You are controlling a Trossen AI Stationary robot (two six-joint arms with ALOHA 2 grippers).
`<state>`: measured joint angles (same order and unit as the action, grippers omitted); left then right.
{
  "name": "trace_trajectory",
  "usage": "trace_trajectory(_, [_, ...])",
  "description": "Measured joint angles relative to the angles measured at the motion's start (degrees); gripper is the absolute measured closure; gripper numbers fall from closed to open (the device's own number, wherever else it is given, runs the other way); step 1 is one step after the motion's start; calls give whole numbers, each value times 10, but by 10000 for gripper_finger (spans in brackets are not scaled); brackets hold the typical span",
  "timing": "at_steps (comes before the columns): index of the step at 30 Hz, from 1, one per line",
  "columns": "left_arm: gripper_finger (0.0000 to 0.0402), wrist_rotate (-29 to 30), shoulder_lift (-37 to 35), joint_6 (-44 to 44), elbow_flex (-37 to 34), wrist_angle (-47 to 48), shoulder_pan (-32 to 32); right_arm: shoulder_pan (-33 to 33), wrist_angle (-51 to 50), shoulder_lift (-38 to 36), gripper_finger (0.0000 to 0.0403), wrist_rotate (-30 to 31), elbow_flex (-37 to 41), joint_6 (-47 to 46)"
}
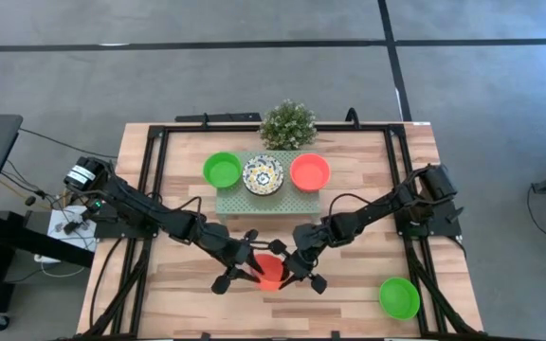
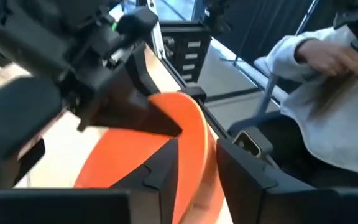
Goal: Pick & Place Mini bowls
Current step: Stack the orange bowl on the orange bowls on the shelf
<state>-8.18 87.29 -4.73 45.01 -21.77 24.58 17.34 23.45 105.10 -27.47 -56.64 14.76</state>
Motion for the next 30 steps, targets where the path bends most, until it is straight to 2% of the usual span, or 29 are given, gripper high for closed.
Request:
trace_trajectory(7, [276,10,0,0,0,-40,0,29,-6,-3,400,13,-1,-76])
trace_trajectory(11, [288,16,0,0,0,-58,1,59,-35,-22,398,68,-1,-76])
trace_trajectory(14, [300,16,-8,0,0,-58,3,83,-122,-63,398,145,-1,-72])
trace_trajectory(17, [313,42,-29,16,0,-58,16,110,-221,-124,401,256,-1,-73])
trace_trajectory(22, [343,147,-70,104,0,-32,55,151,-371,-248,399,456,-1,-57])
trace_trajectory(25, [363,226,-89,134,0,-26,70,145,-446,-319,400,567,-1,-43])
trace_trajectory(27, [377,255,-98,139,0,-23,71,123,-482,-363,400,590,-1,-32])
trace_trajectory(30, [394,265,-102,139,0,-21,58,67,-499,-415,401,584,-1,-22])
